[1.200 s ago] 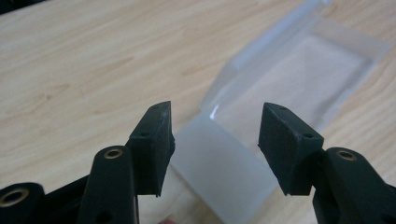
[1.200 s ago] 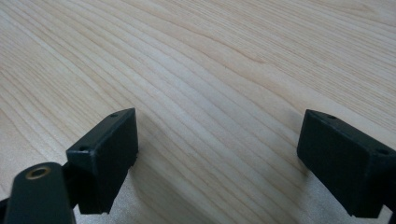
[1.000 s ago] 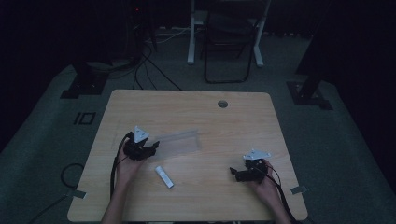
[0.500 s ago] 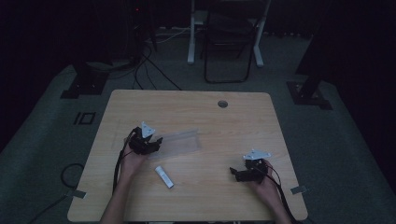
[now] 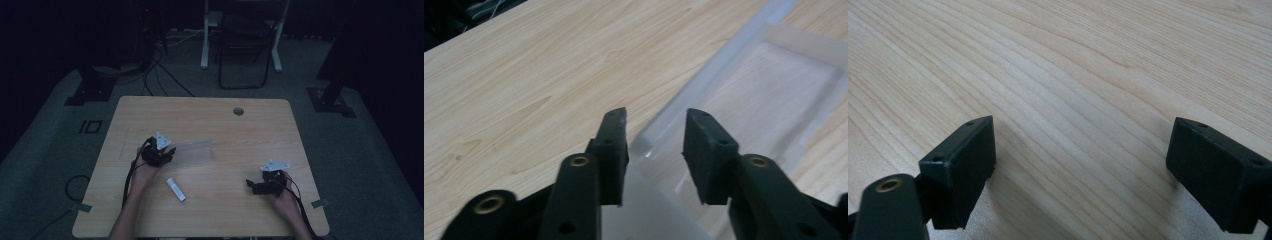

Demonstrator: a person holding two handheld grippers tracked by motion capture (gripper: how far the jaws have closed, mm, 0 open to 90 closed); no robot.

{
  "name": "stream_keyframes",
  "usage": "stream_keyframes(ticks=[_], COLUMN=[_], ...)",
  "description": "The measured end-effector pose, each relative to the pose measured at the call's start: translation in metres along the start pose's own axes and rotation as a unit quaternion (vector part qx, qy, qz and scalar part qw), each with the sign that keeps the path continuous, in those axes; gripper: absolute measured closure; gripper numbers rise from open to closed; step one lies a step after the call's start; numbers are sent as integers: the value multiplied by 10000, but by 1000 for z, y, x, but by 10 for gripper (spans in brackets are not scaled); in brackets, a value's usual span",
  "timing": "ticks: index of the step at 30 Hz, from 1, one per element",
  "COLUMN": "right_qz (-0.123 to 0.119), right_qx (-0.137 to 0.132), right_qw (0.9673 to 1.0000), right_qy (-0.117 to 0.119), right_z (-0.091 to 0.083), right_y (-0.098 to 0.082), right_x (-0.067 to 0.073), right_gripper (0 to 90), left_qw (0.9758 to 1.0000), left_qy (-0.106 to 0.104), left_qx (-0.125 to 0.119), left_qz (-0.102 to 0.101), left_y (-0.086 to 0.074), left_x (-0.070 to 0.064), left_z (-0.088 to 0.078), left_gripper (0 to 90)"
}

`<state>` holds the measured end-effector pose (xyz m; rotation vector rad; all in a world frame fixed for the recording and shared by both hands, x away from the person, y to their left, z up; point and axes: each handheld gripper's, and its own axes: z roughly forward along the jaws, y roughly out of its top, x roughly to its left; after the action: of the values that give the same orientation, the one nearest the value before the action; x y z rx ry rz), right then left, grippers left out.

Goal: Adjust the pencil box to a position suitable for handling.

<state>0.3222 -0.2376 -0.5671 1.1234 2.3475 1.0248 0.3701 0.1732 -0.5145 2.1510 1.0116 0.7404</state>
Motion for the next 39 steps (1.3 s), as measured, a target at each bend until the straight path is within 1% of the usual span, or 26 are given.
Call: stream_keyframes(ticks=[2,3,4,5,7,9,13,15,19,22,26,39], right_qz=[0,0,1,0,1,0,-3,-2,-3,-2,-3,1], right_qx=[0,1,0,1,0,0,0,0,0,-1,0,1], right_qw=[10000,10000,10000,10000,10000,10000,10000,10000,10000,10000,10000,10000], right_qy=[0,1,1,0,0,0,-1,0,0,0,-1,1], right_z=[0,0,0,0,0,0,0,0,0,0,0,0], right_y=[0,0,0,0,0,0,0,0,0,0,0,0], right_x=[0,0,0,0,0,0,0,0,0,0,0,0], right_gripper=[125,125,125,124,125,125,125,124,125,124,125,125], left_qw=[10000,10000,10000,9999,9998,9997,9997,9997,9996,9995,9995,9994], left_qy=[18,37,37,85,126,126,124,89,150,153,226,331], left_qx=[-29,-32,-32,-18,-38,-49,-66,-92,-89,-75,-67,-21], left_qz=[60,58,58,119,163,201,214,219,244,260,221,132], left_y=[0,0,0,0,0,0,0,-1,-2,-4,-8,-29], left_x=[-2,-3,-3,-5,-7,-9,-10,-11,-10,-9,-6,14], left_z=[-1,-2,-2,-3,-3,-3,-4,-5,-6,-8,-12,-29], left_gripper=[684,697,702,712,729,748,784,815,828,830,837,826])
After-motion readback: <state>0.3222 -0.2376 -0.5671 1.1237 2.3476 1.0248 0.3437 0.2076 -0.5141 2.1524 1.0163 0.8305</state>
